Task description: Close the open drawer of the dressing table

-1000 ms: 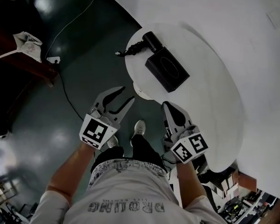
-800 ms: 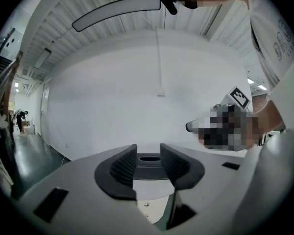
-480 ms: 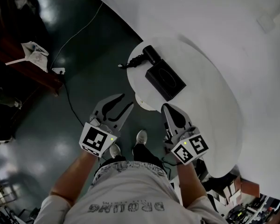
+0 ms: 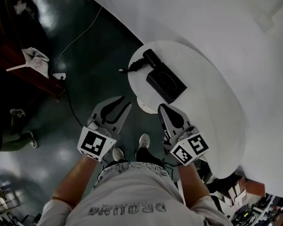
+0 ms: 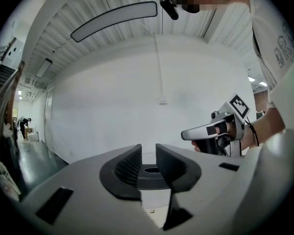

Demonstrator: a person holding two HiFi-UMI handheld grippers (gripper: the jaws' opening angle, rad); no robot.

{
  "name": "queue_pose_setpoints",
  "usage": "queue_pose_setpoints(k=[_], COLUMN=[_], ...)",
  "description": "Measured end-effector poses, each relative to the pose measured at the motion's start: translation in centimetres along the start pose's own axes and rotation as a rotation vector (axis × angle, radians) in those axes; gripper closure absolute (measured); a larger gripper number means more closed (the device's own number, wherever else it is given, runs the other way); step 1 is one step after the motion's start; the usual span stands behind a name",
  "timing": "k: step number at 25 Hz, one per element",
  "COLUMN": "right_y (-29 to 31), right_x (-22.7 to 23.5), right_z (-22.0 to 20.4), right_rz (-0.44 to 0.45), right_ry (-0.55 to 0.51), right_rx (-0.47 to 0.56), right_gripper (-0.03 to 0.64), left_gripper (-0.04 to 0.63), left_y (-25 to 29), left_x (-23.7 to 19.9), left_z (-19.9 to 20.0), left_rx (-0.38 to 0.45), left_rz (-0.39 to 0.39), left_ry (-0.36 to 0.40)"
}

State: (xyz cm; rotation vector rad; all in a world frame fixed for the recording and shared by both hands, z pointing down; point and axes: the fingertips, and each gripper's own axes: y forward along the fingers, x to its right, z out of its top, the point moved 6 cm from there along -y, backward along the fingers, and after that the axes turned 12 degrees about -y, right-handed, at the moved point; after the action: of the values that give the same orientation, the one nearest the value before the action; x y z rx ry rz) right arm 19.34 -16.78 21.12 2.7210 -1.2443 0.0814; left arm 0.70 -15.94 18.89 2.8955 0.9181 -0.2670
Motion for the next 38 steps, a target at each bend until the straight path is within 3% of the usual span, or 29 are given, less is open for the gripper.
queue_pose_setpoints(k=[15, 38], right_y=[0.2, 0.8], right_x=[0.1, 0.4], right_z=[1.0, -0.1], right_rz=[0.025, 0.063], right_ry=[-0.041, -0.022], right_rx=[0.004, -0.036], right_gripper=[0.609, 0.609], left_gripper=[0.558, 0.575], left_y=[0.7, 1.1], left_x=[0.0, -0.1], left_z=[0.4, 0.2], left_rx=[0.013, -0.007], left_rz=[0.001, 0.010], left_ry=[-0.008, -0.007])
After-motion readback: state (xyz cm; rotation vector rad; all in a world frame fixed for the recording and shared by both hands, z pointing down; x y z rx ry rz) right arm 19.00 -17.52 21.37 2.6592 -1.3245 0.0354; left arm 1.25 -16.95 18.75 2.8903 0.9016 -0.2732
